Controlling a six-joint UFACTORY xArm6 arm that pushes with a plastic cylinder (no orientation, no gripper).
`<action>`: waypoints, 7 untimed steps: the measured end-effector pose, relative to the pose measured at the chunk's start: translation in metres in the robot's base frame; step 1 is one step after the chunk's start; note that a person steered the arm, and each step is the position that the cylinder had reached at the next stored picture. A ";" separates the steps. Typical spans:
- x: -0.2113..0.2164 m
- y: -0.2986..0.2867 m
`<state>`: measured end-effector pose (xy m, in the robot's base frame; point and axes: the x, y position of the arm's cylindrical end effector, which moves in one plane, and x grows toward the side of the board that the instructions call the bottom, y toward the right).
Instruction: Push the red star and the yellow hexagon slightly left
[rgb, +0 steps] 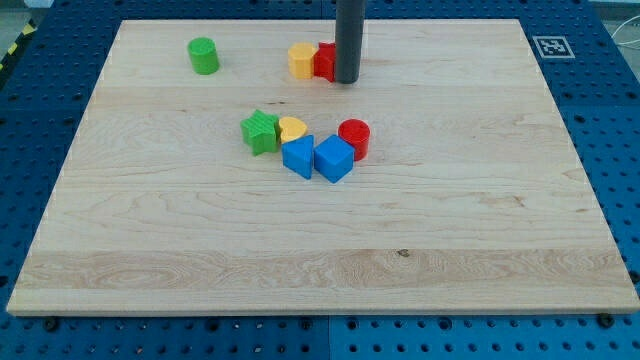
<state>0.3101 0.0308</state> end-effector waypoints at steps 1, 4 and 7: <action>-0.010 0.005; -0.035 0.016; -0.035 -0.033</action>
<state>0.2756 -0.0019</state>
